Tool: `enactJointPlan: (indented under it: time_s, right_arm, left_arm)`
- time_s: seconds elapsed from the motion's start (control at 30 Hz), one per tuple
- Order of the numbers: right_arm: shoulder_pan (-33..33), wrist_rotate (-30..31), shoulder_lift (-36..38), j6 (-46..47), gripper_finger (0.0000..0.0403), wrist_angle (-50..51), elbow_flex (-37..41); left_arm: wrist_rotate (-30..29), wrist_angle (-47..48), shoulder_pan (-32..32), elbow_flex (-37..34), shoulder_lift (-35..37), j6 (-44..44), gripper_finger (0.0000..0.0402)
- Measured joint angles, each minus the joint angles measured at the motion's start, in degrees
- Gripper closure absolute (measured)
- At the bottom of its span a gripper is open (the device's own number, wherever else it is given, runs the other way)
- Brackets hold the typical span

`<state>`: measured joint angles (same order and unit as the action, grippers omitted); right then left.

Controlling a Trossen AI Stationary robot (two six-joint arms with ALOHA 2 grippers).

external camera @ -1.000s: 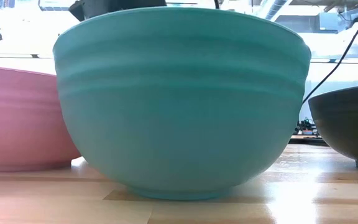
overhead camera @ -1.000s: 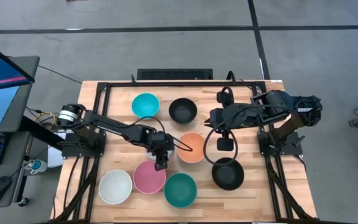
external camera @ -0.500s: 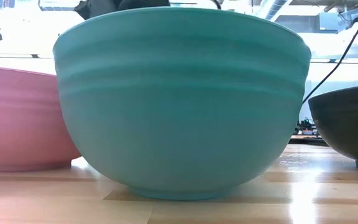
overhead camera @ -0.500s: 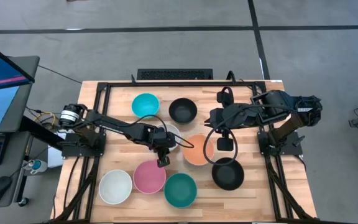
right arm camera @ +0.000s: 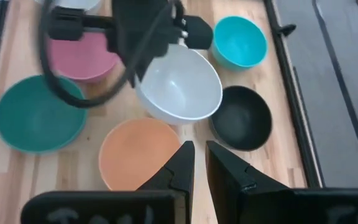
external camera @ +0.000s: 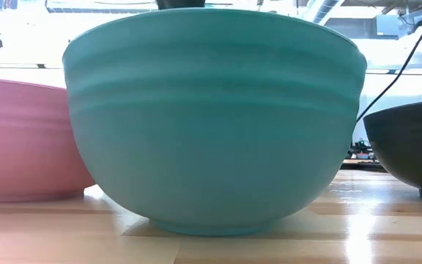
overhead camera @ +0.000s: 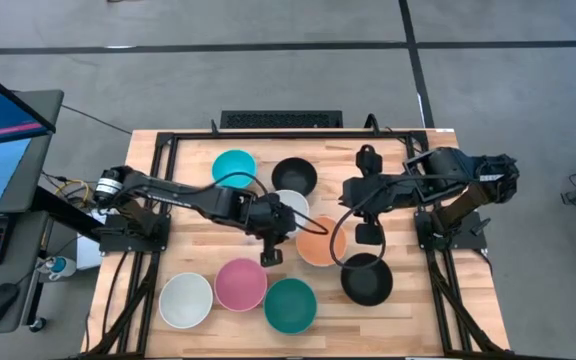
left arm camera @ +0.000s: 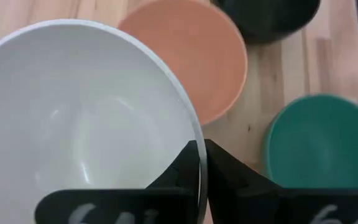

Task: Nest bowls inside each other
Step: Stack the top white bowl on top of the orange bowl

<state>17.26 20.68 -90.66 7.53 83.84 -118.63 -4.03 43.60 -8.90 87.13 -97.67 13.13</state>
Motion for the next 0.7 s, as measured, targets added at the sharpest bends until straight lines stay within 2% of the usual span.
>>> enactJointPlan:
  time_s: [0.2,0.3,0.4,0.53,0.7]
  right_arm:
    - [1.75,2.11,4.17,1.85,0.0339,0.68,0.47]
    - [3.14,4.34,8.9,3.77,0.0339,-1.42,4.35]
    - [5.0,5.06,15.18,6.74,0.0339,-5.09,11.97]
    - [7.91,4.89,23.93,8.96,0.0339,-14.81,26.55]
    - [10.13,4.91,32.93,9.42,0.0339,-25.24,45.17]
  left_arm:
    - [-0.33,-0.49,-1.03,1.38,0.04,1.07,0.0401]
    - [-0.31,-1.17,-1.33,1.38,0.04,1.14,0.0401]
    - [-0.31,-2.92,-1.49,1.38,0.04,0.39,0.0401]
    - [0.77,-9.79,-1.4,1.5,0.04,0.13,0.0401]
    - [0.51,-8.11,-1.33,6.45,-2.2,-0.62,0.0401]
